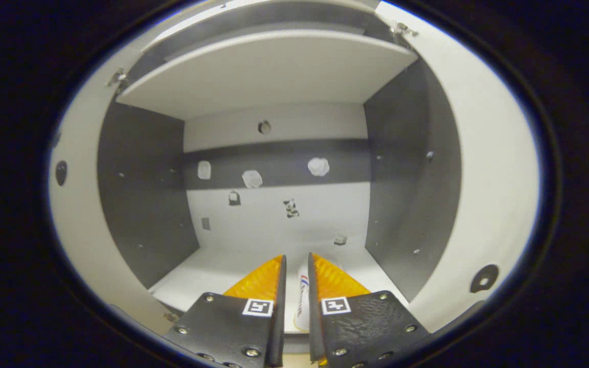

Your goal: Grab one shoe with the right hand and put it into the shoe cabinet, grab the other shoe with the left hand and put it into the shoe cabinet; then close the right door with the right hand and the left door with the left hand.

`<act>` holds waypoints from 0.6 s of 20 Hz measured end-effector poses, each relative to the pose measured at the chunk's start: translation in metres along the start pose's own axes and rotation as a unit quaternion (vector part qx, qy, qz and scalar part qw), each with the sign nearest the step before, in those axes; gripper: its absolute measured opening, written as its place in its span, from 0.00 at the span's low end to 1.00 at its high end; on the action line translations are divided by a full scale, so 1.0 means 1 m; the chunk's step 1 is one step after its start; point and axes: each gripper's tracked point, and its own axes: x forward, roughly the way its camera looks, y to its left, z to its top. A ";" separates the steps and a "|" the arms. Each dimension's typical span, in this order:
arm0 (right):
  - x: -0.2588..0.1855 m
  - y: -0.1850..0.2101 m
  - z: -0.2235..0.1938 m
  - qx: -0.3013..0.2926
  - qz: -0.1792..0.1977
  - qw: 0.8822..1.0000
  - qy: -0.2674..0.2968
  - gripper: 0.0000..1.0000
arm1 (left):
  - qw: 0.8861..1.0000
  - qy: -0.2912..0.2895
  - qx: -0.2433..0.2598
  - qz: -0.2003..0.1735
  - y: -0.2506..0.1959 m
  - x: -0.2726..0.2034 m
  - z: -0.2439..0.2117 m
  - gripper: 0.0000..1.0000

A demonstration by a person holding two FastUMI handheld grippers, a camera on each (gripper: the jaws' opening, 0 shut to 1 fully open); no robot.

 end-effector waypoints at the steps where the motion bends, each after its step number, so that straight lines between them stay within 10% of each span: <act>1: -0.020 0.000 0.009 -0.002 0.002 1.000 -0.014 0.20 | 1.000 0.024 -0.007 -0.005 -0.002 0.004 -0.018 0.99; 6: -0.113 -0.013 0.012 -0.008 -0.007 0.999 -0.038 0.20 | 0.983 0.179 -0.028 -0.025 -0.013 0.015 -0.147 1.00; 12: -0.188 -0.049 -0.016 0.013 -0.037 0.998 -0.039 0.20 | 0.935 0.347 -0.057 -0.035 -0.029 -0.003 -0.281 0.97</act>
